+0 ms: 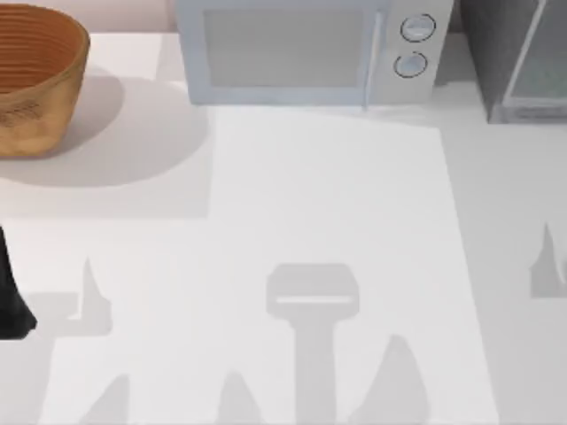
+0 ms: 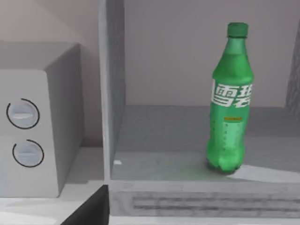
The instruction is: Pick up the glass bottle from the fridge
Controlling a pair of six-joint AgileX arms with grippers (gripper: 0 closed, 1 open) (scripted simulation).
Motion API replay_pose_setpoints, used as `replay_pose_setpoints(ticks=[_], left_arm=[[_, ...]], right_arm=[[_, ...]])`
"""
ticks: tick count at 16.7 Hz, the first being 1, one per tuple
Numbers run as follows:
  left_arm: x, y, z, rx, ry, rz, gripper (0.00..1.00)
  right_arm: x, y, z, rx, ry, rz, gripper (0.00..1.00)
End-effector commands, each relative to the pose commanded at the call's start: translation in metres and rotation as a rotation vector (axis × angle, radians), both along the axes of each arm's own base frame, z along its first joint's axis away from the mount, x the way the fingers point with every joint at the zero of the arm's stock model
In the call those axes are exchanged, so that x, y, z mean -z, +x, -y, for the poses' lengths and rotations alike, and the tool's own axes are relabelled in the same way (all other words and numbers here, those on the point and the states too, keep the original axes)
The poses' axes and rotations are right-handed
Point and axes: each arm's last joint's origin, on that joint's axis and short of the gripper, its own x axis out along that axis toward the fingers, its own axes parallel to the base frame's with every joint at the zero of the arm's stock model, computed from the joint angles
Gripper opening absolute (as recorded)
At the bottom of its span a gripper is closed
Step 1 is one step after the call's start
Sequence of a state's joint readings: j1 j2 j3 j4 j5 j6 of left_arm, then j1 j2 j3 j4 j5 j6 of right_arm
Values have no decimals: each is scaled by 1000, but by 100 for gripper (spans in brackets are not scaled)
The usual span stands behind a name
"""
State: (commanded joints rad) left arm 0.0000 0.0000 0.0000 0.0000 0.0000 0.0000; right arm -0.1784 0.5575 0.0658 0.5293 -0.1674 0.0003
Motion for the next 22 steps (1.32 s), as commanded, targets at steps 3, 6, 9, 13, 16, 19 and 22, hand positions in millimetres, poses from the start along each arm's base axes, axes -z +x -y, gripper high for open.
replay_pose_setpoints(ticks=[3, 6, 9, 13, 16, 19, 22], left_arm=[[0, 0, 0, 0, 0, 0, 100], [0, 0, 0, 0, 0, 0, 100], [0, 0, 0, 0, 0, 0, 100], [0, 0, 0, 0, 0, 0, 100], [0, 0, 0, 0, 0, 0, 100], [0, 0, 0, 0, 0, 0, 100], [0, 0, 0, 0, 0, 0, 100]], right_arm=[[9, 22, 16, 1, 7, -35, 100], [26, 40, 34, -1, 22, -69, 100], [42, 51, 51, -3, 29, -74, 100], [60, 59, 70, -7, 25, -55, 100], [68, 62, 79, -8, 17, -39, 100], [70, 62, 81, -8, 15, -35, 100], [70, 61, 79, -11, 17, -39, 100]])
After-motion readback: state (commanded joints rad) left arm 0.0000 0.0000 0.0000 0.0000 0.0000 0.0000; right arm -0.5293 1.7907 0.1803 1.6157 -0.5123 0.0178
